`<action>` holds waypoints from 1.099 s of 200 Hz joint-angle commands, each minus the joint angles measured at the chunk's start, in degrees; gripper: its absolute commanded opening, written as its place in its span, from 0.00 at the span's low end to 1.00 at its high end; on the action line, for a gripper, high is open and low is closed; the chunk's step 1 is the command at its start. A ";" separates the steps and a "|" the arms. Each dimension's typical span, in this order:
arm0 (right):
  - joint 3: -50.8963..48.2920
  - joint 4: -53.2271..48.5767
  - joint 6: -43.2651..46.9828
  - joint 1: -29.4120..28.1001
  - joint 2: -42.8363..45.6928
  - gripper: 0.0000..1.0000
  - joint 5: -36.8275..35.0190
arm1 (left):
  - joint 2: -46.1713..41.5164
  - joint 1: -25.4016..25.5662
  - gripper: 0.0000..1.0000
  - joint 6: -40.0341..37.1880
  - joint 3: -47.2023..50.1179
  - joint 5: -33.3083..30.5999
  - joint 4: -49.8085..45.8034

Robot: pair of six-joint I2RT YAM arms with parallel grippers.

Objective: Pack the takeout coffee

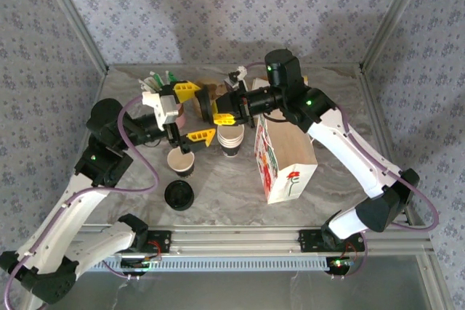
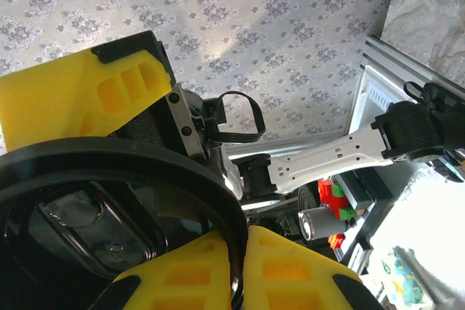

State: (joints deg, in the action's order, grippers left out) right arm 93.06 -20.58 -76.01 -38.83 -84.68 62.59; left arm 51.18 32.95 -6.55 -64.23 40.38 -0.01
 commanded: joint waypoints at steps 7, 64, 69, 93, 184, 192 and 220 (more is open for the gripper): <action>2.29 0.71 0.69 -0.46 0.16 0.10 0.01 | 0.24 1.15 1.00 -2.00 -2.58 -1.30 0.26; 3.16 0.14 1.33 -1.32 -0.14 0.10 0.08 | -0.03 1.32 1.00 -1.84 -2.49 -3.29 1.86; 3.33 -0.41 1.59 -1.39 -0.15 0.10 0.08 | -0.03 1.32 1.00 -1.96 -2.56 -3.22 1.63; 3.80 -3.61 3.85 -1.40 -0.23 0.09 -0.01 | 0.15 1.31 1.00 -2.11 -3.17 -2.86 1.15; 3.98 -6.39 6.73 -1.22 0.12 0.09 0.62 | 0.84 1.22 1.00 -4.71 -5.66 -5.40 -2.56; 4.05 -6.75 6.95 -1.20 0.12 0.09 0.60 | 0.98 1.16 1.00 -4.85 -5.64 -5.40 -2.45; 4.41 -7.24 7.15 -1.34 0.13 0.09 0.69 | 2.40 1.17 1.00 -4.52 -6.98 -3.32 -3.66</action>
State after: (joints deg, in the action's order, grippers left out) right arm 95.31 -26.22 -70.48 -39.79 -84.97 61.52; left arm 52.25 34.15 -10.09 -68.45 35.53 -3.07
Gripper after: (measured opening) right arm 0.096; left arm 0.997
